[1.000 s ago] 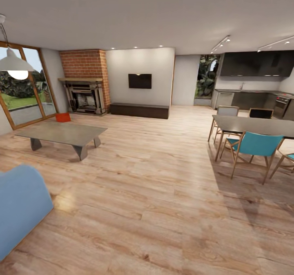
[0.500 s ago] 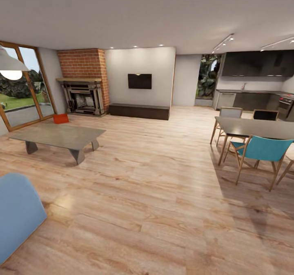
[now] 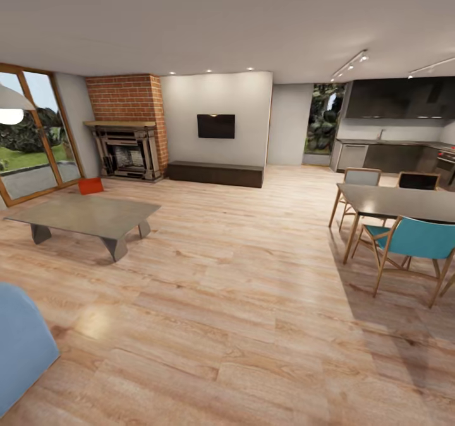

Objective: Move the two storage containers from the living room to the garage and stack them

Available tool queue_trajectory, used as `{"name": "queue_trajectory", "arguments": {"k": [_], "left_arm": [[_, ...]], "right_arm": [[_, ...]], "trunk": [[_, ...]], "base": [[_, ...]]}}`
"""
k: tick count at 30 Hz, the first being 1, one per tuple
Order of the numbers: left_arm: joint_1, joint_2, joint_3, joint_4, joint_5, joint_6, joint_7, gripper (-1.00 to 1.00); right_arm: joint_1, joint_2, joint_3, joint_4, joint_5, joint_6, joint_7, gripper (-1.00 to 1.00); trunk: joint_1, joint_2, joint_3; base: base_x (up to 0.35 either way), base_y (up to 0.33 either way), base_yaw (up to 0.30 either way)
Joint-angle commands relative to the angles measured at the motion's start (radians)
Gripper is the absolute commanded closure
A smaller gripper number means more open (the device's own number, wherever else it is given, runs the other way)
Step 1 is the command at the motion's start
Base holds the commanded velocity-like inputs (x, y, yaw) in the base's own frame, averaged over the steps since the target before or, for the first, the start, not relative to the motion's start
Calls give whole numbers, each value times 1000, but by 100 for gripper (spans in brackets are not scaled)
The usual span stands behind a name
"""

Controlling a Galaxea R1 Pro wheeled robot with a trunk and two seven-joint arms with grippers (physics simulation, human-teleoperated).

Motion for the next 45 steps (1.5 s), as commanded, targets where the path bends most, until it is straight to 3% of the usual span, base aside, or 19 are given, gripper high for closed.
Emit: {"name": "queue_trajectory", "arguments": {"k": [1,45], "left_arm": [[-1,0,-3,0,7,3,2,-100],[-1,0,-3,1,5,6,-4,-100]], "right_arm": [[-1,1,8,3,0,-4,-1,-100],[-1,5,5,4,8,-8,-1,-100]], "trunk": [[1,-2,-2],[1,-2,-2]], "base": [[324,0,0],[324,1,0]]}}
